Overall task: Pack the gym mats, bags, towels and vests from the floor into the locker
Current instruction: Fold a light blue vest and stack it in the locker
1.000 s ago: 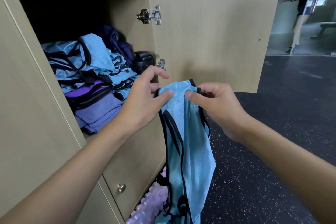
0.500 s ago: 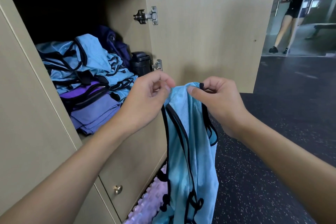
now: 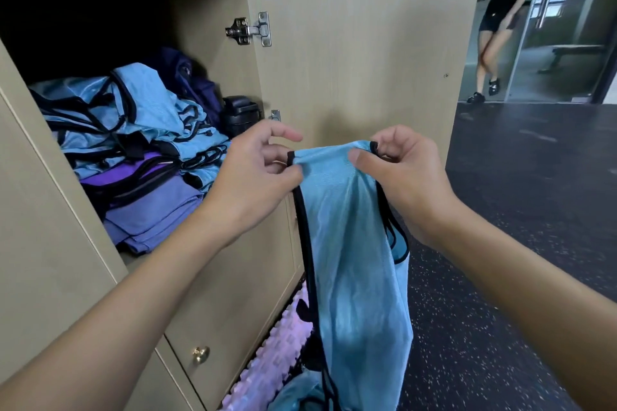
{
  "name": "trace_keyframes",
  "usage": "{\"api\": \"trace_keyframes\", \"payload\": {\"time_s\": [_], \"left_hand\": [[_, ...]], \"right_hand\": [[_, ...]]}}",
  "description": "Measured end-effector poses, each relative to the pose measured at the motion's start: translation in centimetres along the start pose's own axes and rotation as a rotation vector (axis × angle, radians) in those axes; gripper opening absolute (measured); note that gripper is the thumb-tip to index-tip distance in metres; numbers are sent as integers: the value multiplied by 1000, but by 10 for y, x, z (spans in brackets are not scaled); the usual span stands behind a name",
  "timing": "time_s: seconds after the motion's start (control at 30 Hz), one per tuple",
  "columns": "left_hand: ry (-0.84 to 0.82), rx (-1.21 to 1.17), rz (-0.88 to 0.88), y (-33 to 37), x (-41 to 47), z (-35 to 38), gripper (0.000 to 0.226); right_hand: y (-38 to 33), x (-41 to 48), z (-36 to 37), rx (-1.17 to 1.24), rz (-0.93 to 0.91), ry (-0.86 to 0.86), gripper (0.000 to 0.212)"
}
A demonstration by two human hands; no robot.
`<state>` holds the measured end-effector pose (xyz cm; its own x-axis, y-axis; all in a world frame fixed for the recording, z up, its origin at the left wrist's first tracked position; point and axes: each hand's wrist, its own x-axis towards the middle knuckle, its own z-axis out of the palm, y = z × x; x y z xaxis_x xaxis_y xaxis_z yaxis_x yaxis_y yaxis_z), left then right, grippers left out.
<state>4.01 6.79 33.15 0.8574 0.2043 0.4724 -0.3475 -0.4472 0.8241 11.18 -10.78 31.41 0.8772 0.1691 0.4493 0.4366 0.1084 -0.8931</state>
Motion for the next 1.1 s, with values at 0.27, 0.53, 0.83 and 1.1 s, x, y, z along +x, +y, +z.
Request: {"api": "trace_keyframes", "payload": {"time_s": [0.27, 0.53, 0.83, 1.1], "left_hand": [[81, -231, -106, -6, -1, 16, 48], [-135, -245, -357, -28, -16, 26, 13], [-159, -278, -387, -33, -24, 31, 12], [-38, -322, -317, -27, -18, 25, 16]], "right_hand": [[5, -5, -8, 94, 170, -233, 57], [4, 2, -13, 123, 192, -151, 62], [13, -1, -14, -20, 280, -257, 15], [23, 3, -19, -53, 307, -360, 19]]}}
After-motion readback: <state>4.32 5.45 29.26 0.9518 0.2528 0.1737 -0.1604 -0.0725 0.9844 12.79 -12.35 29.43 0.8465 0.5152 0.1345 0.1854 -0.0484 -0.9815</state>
